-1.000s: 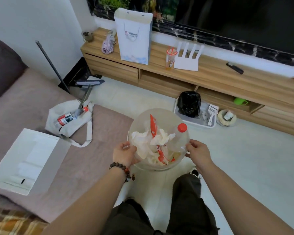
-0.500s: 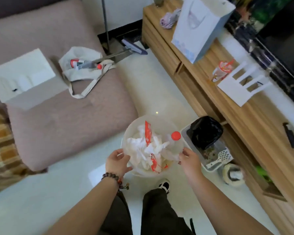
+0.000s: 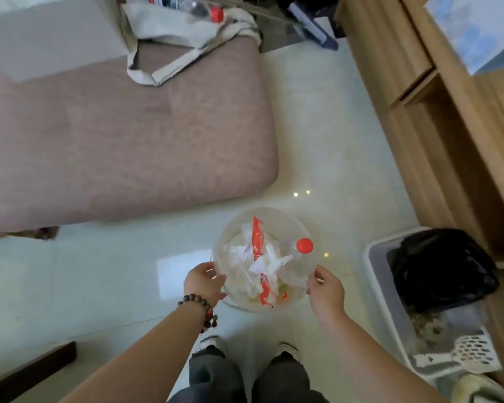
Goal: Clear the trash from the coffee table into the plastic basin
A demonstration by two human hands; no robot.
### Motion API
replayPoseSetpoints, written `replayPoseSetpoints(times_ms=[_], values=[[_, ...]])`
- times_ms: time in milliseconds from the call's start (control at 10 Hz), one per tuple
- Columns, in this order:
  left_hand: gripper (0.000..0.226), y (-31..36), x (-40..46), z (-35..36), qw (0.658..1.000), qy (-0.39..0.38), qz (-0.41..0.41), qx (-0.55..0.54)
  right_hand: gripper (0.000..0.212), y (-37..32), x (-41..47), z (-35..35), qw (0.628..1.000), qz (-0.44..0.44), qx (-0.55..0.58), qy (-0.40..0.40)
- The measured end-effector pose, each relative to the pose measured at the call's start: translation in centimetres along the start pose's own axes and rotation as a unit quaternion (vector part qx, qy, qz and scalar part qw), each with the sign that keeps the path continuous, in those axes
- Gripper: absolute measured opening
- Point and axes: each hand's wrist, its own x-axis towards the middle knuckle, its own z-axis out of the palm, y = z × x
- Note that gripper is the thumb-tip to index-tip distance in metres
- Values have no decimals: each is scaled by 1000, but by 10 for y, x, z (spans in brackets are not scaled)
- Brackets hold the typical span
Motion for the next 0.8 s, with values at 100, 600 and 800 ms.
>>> replayPoseSetpoints(times_ms=[100,600,800], values=[[36,-20,64,16,1000,0,22,-8,14,28,58,32,999,-30,-38,-1],[32,-62,157,51,990,-19,108,94,19,57,137,64,994,-64,-47,-80],[53,-47,122,44,988,-43,62,135,44,35,114,53,975,-42,-151,-155]])
